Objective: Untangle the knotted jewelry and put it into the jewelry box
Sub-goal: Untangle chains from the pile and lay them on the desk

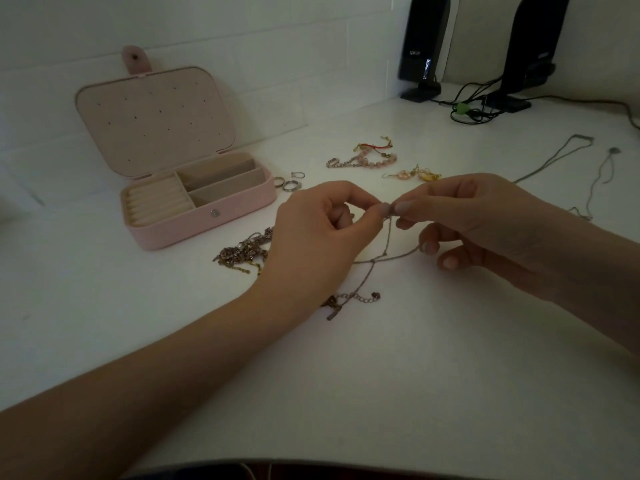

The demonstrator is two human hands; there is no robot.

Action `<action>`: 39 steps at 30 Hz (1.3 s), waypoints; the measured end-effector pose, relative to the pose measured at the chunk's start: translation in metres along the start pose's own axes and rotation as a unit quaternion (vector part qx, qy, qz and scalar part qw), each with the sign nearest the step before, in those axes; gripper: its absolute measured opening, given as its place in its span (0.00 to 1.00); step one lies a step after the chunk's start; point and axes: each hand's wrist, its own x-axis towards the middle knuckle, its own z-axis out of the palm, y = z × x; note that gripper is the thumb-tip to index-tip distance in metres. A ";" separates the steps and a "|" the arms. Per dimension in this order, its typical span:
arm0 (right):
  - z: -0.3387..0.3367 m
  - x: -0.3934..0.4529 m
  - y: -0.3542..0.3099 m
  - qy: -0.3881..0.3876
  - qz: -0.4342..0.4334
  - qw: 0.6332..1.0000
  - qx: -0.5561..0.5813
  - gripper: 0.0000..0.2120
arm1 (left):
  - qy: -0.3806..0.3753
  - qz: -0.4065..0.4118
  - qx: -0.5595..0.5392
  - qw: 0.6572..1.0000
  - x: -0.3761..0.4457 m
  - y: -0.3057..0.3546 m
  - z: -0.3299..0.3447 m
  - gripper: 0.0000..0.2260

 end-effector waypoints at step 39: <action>0.004 0.003 0.003 -0.126 0.057 0.983 0.125 0.04 | -0.041 -0.133 -0.215 0.967 0.006 0.005 -0.002 0.02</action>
